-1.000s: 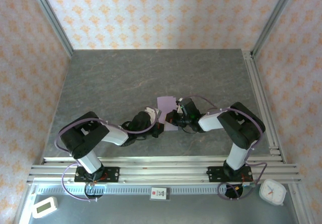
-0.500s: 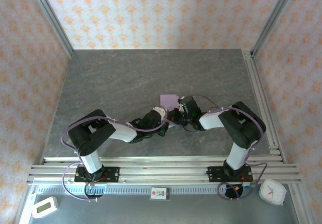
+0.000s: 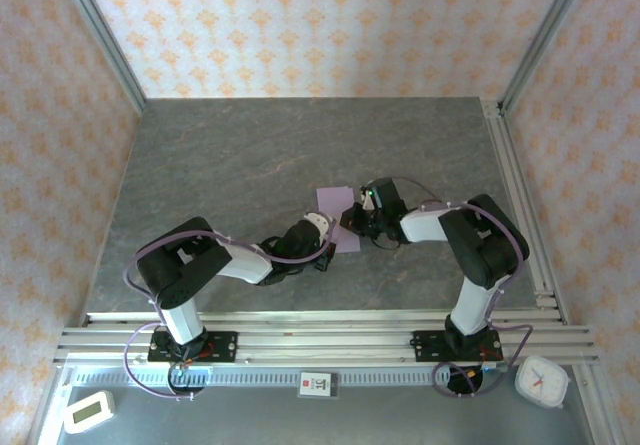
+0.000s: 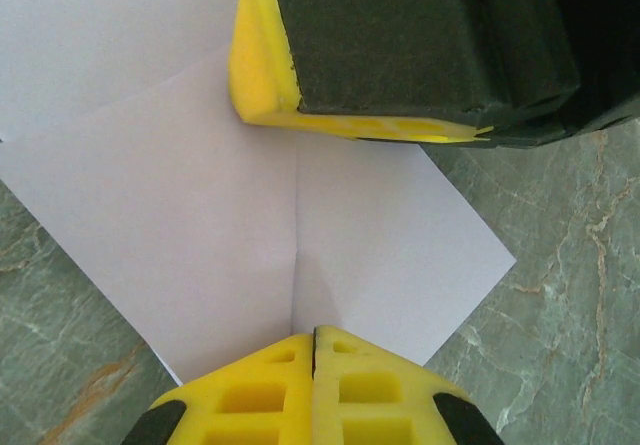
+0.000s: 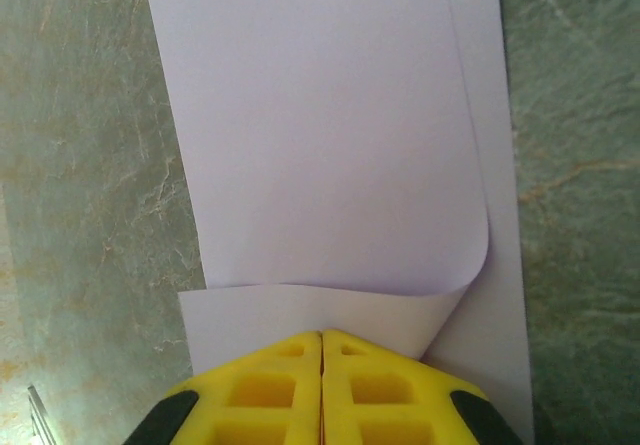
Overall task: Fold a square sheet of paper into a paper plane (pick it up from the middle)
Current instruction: Fold the triangle a second time at the center of the table.
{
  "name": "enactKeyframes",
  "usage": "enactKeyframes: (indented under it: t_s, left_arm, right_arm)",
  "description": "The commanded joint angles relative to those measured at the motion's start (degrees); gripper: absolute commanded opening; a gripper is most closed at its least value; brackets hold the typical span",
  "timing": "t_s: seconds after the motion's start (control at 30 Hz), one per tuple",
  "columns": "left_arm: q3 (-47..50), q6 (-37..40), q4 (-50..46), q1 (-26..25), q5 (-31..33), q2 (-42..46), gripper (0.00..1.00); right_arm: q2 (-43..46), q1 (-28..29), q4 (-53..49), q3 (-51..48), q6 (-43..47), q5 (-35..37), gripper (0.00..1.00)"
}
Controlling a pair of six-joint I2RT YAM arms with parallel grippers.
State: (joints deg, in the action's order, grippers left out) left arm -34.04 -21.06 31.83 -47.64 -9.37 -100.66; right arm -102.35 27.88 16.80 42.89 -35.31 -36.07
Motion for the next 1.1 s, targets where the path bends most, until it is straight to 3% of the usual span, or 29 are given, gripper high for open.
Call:
enactKeyframes:
  t_s: [0.0,0.27,0.47,0.7,0.9,1.07]
  left_arm:
    - [3.54,0.49,-10.66,-0.09,0.39,-3.58,0.0]
    - [4.41,0.1,-9.86,-0.09,-0.29,-3.61,0.0]
    - [5.27,-1.53,-9.64,-0.31,-1.22,-1.21,0.0]
    - [5.06,-2.64,-9.47,-0.54,-2.14,0.47,0.0]
    - [4.61,-2.29,-10.04,-0.53,-2.15,0.64,0.0]
    - [4.5,-2.12,-10.24,-0.53,-2.15,0.73,0.0]
  right_arm:
    - [-2.05,-4.14,-3.13,0.62,2.79,5.06,0.08]
    - [-2.32,-10.79,-4.15,1.66,3.38,5.08,0.13]
    - [4.08,-11.61,-3.54,-0.56,1.88,2.4,0.13]
    - [13.56,-4.79,0.45,-5.61,-3.41,2.63,0.09]
    - [9.58,1.69,5.09,-4.61,-6.77,2.76,0.03]
    - [4.0,2.54,5.21,-1.51,-5.7,4.32,0.0]
